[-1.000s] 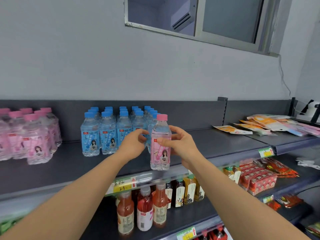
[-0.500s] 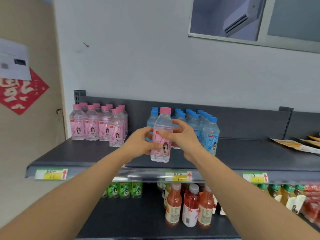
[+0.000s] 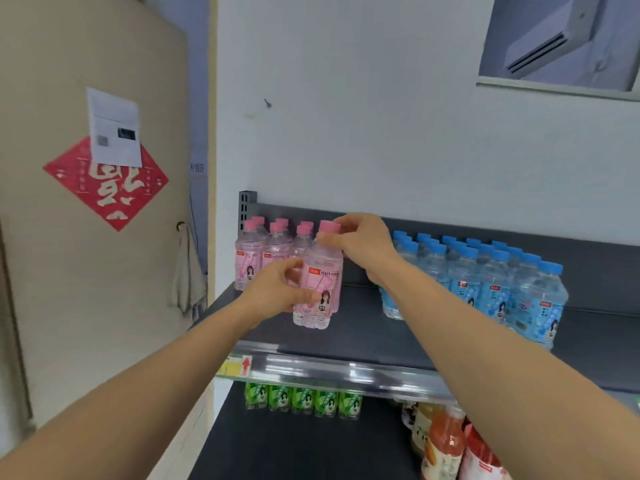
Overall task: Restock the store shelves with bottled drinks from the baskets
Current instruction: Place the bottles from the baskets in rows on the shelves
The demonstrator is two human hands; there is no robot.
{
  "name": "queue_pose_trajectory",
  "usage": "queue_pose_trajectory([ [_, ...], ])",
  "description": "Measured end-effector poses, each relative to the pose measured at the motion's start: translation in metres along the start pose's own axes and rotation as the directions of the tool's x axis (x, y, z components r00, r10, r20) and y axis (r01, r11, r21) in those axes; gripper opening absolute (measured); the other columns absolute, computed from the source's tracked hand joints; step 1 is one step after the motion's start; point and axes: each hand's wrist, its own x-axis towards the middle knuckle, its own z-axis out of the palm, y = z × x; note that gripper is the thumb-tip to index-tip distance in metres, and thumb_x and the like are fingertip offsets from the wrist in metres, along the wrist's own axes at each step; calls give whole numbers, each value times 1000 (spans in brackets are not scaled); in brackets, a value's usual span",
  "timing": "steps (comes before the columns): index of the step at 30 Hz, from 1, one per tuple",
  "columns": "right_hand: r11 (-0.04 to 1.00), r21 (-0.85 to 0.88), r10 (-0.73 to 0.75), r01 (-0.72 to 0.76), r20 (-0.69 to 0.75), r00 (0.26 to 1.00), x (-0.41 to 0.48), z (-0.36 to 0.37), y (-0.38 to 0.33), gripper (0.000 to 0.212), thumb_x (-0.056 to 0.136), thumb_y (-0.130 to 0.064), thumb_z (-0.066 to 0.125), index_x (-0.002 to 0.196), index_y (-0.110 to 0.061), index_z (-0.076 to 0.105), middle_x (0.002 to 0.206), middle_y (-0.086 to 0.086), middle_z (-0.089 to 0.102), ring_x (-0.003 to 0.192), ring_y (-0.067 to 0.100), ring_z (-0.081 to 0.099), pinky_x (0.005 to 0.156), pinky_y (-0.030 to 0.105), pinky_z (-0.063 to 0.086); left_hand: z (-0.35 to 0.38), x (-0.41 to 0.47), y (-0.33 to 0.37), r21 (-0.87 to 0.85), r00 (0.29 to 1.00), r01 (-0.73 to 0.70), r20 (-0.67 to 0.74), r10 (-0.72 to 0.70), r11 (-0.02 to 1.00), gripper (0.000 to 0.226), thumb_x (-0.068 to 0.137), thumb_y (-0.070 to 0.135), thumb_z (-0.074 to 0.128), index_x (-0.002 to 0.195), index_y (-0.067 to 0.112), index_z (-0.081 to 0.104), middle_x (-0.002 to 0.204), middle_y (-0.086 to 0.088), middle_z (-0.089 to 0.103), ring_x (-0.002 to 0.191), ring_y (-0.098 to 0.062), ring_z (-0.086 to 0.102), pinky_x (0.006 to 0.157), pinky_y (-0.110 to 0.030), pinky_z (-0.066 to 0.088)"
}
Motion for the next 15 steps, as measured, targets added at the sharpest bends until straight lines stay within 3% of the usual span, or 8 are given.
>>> queue_pose_trajectory([
  [4,992,-125,13,-8,33,999,20,33,-11,21,75,-25,81,89,-22,66,88,-6,65,93,18,65,90,39,54,-26,5,-18,28,999,38,-38,-37,999,59,76,19,80,128,20,52,107,1,63,96,-15,62,86,-42,57],
  [9,949,-315,8,12,64,998,40,59,-14,29,79,-22,77,105,-11,69,106,5,70,92,18,64,84,31,52,-42,13,-37,80,993,114,26,-116,990,70,79,22,77,139,21,42,115,5,57,109,-18,56,100,-43,48],
  [11,932,-362,16,12,74,997,48,65,-12,36,80,-23,77,111,-9,67,112,5,69,91,17,60,83,29,48,-43,16,-42,82,988,134,67,-140,988,72,81,19,75,143,19,38,127,1,56,115,-19,54,104,-43,45],
  [15,911,-413,43,-9,73,996,63,73,-3,45,78,-24,80,118,-10,65,123,3,65,106,19,62,88,29,47,-42,26,-52,64,976,171,123,-178,983,78,83,20,74,148,18,31,141,-3,50,123,-21,51,106,-43,42],
])
